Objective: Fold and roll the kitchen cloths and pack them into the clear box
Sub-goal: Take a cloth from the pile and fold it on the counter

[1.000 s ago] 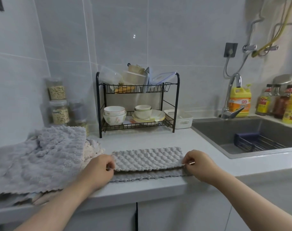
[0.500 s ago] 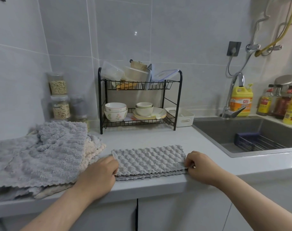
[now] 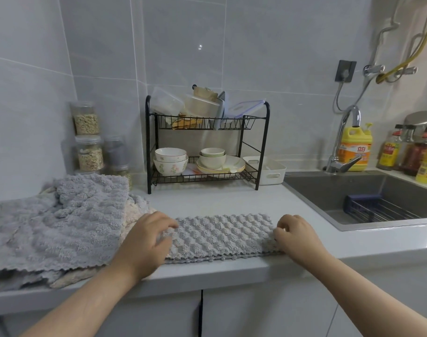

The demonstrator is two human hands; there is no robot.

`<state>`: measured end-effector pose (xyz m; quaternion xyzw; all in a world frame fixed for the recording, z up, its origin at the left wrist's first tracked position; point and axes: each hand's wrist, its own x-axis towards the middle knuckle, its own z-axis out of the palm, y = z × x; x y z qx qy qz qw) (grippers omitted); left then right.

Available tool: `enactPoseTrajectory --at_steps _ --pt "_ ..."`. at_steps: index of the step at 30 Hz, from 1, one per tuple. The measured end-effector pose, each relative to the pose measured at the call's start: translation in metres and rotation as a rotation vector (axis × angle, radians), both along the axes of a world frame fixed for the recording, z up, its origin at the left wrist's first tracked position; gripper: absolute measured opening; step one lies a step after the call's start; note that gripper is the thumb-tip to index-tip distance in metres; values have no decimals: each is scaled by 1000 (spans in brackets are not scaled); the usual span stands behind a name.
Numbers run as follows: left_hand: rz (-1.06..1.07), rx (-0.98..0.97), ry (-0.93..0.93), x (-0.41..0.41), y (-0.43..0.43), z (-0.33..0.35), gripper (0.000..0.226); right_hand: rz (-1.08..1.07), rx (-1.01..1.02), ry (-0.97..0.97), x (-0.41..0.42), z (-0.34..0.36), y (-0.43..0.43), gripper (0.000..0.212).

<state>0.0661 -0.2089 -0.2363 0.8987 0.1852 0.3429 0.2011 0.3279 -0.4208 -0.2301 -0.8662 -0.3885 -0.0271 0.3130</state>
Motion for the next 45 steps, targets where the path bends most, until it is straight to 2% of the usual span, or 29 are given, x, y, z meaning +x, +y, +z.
enactPoseTrajectory --at_steps 2,5,7,9,11,13,16,19,21,23,25,30,32,34,38,43,45 --pt "12 24 220 16 1 8 39 -21 -123 -54 2 4 14 25" --pt "16 30 634 36 4 3 70 144 -246 -187 0 0 35 36" --pt "47 46 773 40 8 -5 91 231 -337 -224 1 -8 42 46" --pt "60 63 821 38 12 -9 96 233 -423 -198 4 -12 43 64" --pt "59 78 849 37 15 -10 99 235 -445 -152 5 -10 40 68" --pt "51 85 858 38 16 -10 104 182 -380 -149 5 -5 40 56" --pt "54 85 852 39 16 -11 111 -113 -256 -5 5 11 43 40" --pt "57 89 845 38 17 -12 115 -151 -206 317 9 32 53 30" --pt "56 95 844 38 17 -13 114 -164 -134 551 12 41 59 14" --pt "55 91 837 37 17 -12 112 -207 -72 730 16 41 59 28" --pt "56 82 834 37 14 -11 112 -201 -111 718 19 39 59 30" --pt "65 73 831 37 12 -10 104 -134 -143 522 21 39 62 16" --pt "59 67 822 37 12 -11 110 -129 -125 495 24 37 58 12" --pt "54 57 820 36 12 -11 114 -119 -110 510 27 34 52 13" --pt "57 51 827 39 14 -11 108 -42 -5 609 35 26 39 49" --pt "66 24 902 45 11 -2 98 39 94 751 45 23 33 51" --pt "103 56 851 55 5 11 79 38 188 815 48 22 32 49"
